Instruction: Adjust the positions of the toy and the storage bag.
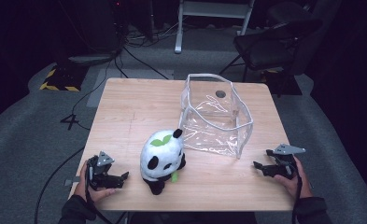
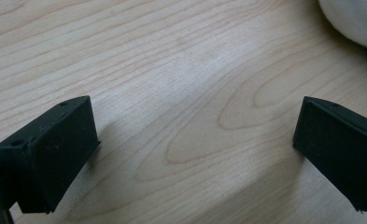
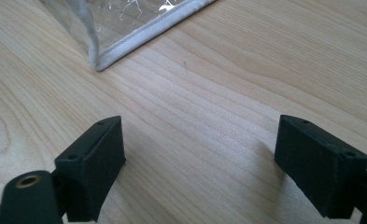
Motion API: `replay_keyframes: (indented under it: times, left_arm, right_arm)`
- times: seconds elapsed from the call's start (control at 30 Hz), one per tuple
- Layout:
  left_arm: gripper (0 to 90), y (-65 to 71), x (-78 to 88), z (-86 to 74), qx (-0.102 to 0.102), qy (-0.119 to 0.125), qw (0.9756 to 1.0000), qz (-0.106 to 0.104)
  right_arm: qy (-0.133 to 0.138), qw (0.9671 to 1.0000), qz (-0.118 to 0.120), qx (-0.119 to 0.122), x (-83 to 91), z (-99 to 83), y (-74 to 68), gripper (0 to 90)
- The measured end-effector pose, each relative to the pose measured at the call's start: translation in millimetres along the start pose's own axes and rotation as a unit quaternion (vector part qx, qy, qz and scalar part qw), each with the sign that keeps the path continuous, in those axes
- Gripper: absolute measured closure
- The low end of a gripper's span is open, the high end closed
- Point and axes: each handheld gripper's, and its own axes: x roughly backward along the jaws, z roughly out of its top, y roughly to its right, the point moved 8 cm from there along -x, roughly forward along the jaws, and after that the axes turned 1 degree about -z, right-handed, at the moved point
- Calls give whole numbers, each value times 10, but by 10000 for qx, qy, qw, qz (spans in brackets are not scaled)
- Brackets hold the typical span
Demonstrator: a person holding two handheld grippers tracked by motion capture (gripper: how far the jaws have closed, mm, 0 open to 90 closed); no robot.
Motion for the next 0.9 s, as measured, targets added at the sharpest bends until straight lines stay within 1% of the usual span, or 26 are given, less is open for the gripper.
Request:
replay_keyframes:
  times: [0.4,0.57,0.6,0.67,0.7,0.77,0.8,0.83,0.87,0.9]
  left_arm:
    - [4,19,8,-8,107,9,9999,92]
    - [7,50,32,-24,101,-85,9999,95]
    - [19,61,43,-24,102,-106,9998,99]
    - [168,93,76,-14,96,-63,9999,32]
    - [207,113,91,-6,44,-60,10000,57]
    - [138,130,92,-7,40,-86,9999,32]
    - [138,149,95,-9,3,-119,9999,-7]
    - [191,170,100,-7,-43,-135,9999,-20]
    - [191,192,110,-3,-98,-167,9998,-22]
    - [165,209,115,3,-108,-160,9998,-32]
  right_arm:
    - [-6,10000,18,-18,-4,1,2,160]
    - [-11,10000,9,-6,-1,0,2,160]
    - [-11,10000,10,-5,-2,0,2,161]
    - [-11,10000,26,-23,-4,1,3,160]
    - [-11,10000,26,-22,-4,1,3,160]
    - [-11,10000,25,-21,-4,1,3,160]
    - [-11,10000,25,-21,-4,1,3,160]
    - [-10,10000,26,-22,-4,1,3,160]
    - [-10,10000,26,-22,-4,1,3,160]
    - [-10,10000,26,-22,-4,1,3,161]
